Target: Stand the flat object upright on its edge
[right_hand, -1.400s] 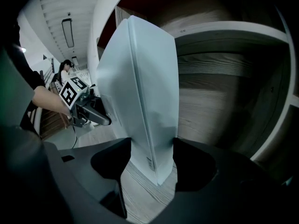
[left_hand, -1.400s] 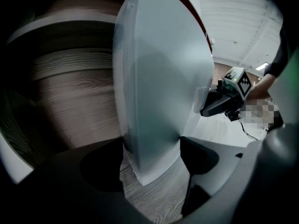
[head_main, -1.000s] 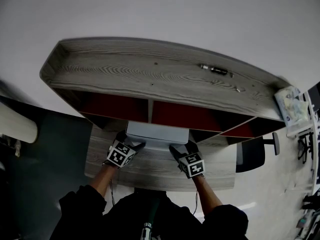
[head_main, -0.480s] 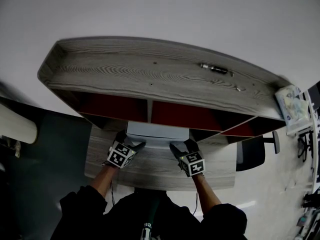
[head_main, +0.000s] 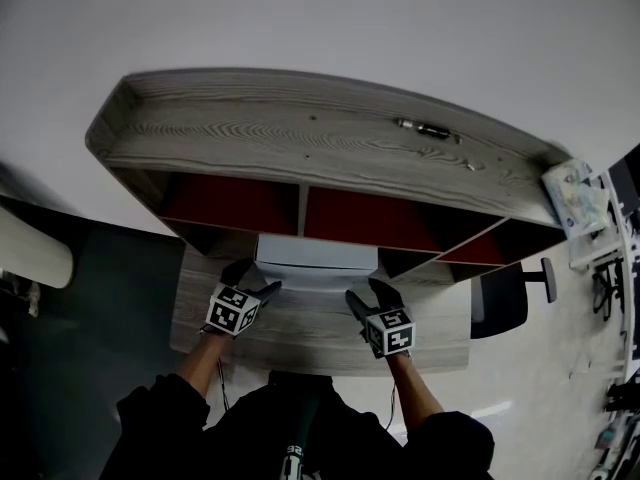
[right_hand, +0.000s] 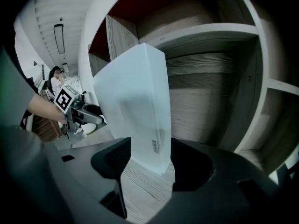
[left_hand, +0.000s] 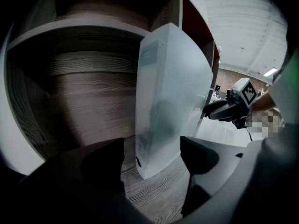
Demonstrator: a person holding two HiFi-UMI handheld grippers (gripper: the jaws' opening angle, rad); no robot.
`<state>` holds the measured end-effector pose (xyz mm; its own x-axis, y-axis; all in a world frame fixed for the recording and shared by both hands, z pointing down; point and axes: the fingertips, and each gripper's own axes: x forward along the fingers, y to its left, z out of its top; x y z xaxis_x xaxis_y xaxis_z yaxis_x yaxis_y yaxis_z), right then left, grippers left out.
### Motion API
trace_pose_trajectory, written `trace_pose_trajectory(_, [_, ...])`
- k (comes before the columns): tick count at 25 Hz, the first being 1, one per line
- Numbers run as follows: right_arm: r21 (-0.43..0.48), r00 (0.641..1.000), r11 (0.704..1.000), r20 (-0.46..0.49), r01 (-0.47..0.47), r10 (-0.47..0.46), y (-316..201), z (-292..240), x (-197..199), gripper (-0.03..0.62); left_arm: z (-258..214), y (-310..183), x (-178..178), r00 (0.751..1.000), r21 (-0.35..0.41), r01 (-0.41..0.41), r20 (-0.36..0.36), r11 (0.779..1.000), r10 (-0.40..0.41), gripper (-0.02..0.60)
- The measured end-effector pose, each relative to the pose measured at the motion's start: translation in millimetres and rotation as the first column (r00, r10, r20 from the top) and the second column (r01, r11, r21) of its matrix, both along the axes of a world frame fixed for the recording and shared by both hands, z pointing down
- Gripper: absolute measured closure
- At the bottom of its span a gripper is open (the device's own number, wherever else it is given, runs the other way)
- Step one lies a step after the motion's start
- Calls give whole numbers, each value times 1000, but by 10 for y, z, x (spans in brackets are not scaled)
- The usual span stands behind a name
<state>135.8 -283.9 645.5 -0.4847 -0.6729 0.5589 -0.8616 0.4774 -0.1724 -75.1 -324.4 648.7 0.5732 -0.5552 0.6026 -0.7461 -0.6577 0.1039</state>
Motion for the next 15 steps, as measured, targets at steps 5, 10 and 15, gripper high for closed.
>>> trace_pose_trajectory(5, [7,994,995,40,-98,98,299,-86,55,339,-39,228,-118,999,7,38,-24,999,-38,222])
trace_pose_trajectory(10, [57,981,979,-5,-195,195,610,-191,95,556,-114,497,-209,994,56,102,-30,993,-101,474])
trace_pose_trajectory(15, [81,968,964,10,-252,252,865,-284,43,560,-142,843,-199,991,54,132,-1,990,-133,569])
